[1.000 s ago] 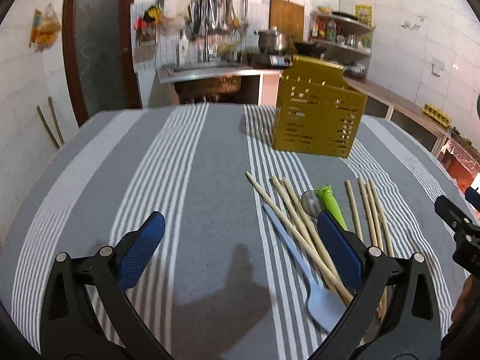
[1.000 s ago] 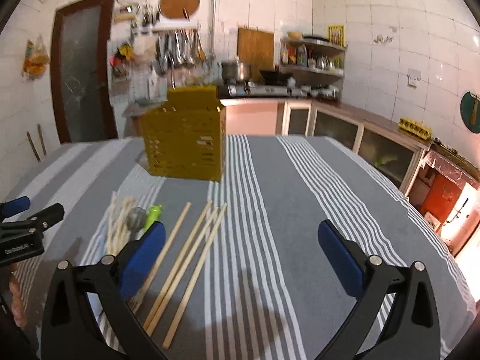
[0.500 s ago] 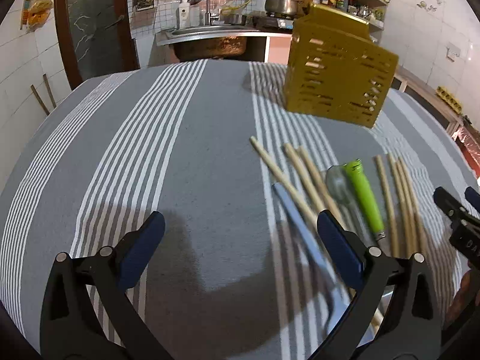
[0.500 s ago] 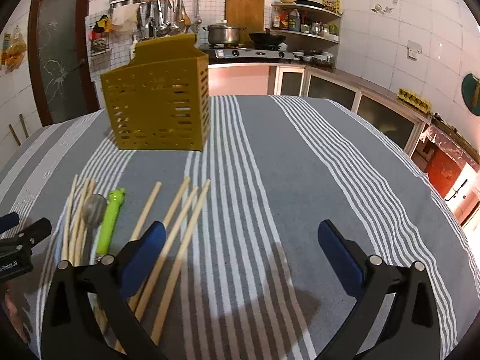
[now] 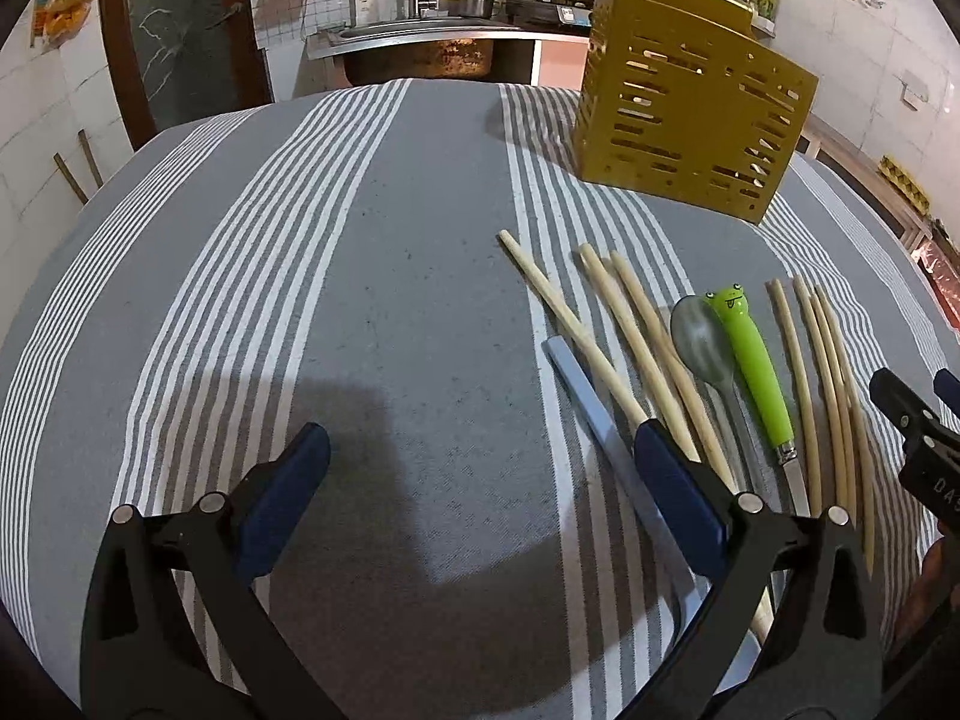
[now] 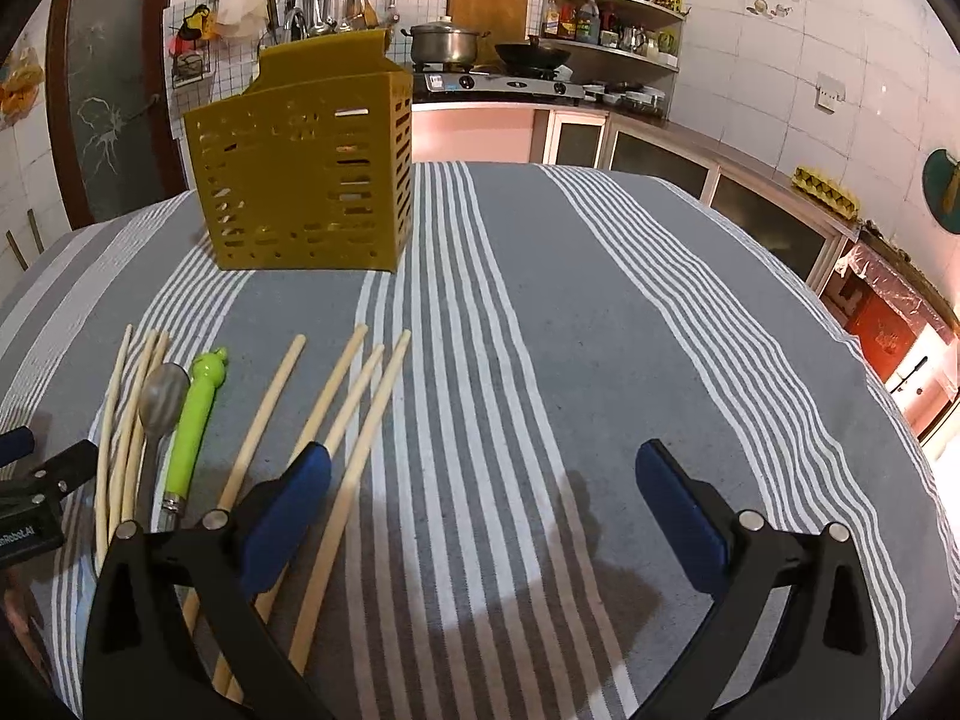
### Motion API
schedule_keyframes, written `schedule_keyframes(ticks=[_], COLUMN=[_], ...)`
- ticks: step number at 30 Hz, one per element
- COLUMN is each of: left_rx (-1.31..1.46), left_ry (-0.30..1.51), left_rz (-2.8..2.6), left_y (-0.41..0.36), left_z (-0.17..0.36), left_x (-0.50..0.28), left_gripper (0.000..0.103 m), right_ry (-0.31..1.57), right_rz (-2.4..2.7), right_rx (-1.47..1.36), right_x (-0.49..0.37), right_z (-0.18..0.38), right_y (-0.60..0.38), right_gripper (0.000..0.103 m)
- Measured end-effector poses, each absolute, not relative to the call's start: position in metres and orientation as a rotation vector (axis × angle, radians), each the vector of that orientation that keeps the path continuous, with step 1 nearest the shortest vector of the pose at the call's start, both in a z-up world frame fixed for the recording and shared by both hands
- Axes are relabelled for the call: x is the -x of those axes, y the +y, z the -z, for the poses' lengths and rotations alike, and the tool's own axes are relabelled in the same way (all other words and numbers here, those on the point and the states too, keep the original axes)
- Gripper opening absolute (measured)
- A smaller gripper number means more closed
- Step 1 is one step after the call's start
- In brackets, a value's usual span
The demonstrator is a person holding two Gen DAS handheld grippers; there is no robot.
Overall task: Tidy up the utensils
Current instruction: 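Lower the left tool onto the light-blue spatula and close on it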
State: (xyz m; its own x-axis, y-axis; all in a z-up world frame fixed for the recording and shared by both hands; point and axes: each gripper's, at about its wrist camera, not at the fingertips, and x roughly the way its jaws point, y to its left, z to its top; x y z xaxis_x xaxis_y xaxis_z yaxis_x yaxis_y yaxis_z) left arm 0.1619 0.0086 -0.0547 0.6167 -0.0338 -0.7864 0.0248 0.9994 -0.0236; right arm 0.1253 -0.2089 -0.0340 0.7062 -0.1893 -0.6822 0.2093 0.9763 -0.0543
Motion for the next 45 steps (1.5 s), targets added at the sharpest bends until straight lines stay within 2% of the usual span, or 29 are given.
schedule_keyframes(ticks=[12, 16, 19, 24, 29, 32, 34, 36, 38, 41, 45], left_rx=[0.004, 0.021, 0.03, 0.026, 0.0, 0.016, 0.033, 0.048, 0.056, 0.06, 0.071], left_ry=[0.916, 0.913, 0.918, 0.942, 0.963, 0.981, 1.0, 1.015, 1.028, 1.039, 1.042], left_rz=[0.026, 0.027, 0.037, 0.057, 0.046, 0.053, 0.066, 0.077, 0.077, 0.082, 0.09], left_y=[0.011, 0.016, 0.016, 0.009, 0.001, -0.002, -0.004, -0.005, -0.005, -0.006, -0.006], left_z=[0.054, 0.052, 0.051, 0.052, 0.053, 0.051, 0.05, 0.049, 0.049, 0.05, 0.05], left_x=[-0.156, -0.152, -0.152, -0.154, -0.159, -0.162, -0.163, -0.165, -0.166, -0.171, -0.177], left_gripper=[0.098, 0.095, 0.091, 0.083, 0.071, 0.054, 0.04, 0.033, 0.03, 0.017, 0.013], right_ry=[0.813, 0.82, 0.822, 0.829, 0.862, 0.881, 0.894, 0.902, 0.909, 0.922, 0.934], right_rz=[0.225, 0.235, 0.224, 0.199, 0.186, 0.187, 0.185, 0.179, 0.176, 0.174, 0.169], right_rx=[-0.019, -0.025, -0.023, -0.013, -0.023, -0.048, -0.062, -0.066, -0.077, -0.099, -0.113], right_x=[-0.131, -0.132, -0.132, -0.131, -0.136, -0.14, -0.143, -0.147, -0.151, -0.158, -0.165], right_z=[0.041, 0.042, 0.042, 0.043, 0.046, 0.046, 0.046, 0.046, 0.045, 0.044, 0.044], right_y=[-0.209, -0.21, -0.208, -0.202, -0.2, -0.201, -0.2, -0.198, -0.196, -0.198, -0.197], right_gripper=[0.099, 0.098, 0.088, 0.081, 0.075, 0.066, 0.056, 0.049, 0.044, 0.039, 0.028])
